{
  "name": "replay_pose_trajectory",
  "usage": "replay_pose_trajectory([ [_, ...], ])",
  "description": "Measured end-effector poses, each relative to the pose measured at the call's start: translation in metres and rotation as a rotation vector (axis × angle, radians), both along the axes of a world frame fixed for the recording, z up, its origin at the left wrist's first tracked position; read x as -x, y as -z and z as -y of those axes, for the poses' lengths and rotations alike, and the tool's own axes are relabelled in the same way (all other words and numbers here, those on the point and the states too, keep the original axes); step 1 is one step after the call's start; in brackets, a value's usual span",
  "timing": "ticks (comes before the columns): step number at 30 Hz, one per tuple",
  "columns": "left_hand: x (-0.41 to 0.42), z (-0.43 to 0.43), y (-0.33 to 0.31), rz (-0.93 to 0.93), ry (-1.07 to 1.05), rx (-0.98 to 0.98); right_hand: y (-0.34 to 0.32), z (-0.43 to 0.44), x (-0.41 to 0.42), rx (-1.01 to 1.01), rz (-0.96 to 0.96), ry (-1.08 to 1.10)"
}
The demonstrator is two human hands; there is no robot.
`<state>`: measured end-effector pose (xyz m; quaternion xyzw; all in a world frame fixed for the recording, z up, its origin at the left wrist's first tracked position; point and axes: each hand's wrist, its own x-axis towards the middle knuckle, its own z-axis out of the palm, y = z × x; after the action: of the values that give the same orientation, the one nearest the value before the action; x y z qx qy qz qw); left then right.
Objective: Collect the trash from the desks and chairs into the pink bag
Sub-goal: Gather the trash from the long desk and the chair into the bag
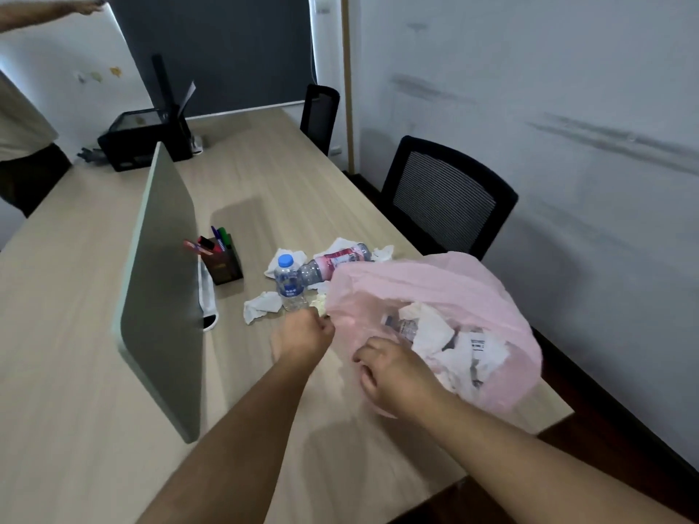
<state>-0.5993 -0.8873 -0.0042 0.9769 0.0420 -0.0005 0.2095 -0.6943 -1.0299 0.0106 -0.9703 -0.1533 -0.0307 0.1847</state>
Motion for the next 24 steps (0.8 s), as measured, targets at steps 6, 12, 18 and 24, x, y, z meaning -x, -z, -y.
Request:
replay_pose_trajectory([
  [6, -0.057, -0.063, 0.000, 0.040, -0.092, -0.021, 0.024, -0.073, -0.064, -0.085, -0.195, -0.031],
  [12, -0.114, -0.085, 0.047, -0.220, -0.153, 0.001, 0.058, -0.112, -0.150, -0.005, -0.395, 0.225],
  [18, -0.154, -0.094, 0.093, -0.248, -0.131, 0.008, 0.095, -0.116, -0.204, 0.091, -0.385, 0.404],
  [24, -0.150, -0.106, 0.106, -0.171, -0.039, -0.047, 0.110, -0.114, -0.212, 0.100, -0.346, 0.468],
])
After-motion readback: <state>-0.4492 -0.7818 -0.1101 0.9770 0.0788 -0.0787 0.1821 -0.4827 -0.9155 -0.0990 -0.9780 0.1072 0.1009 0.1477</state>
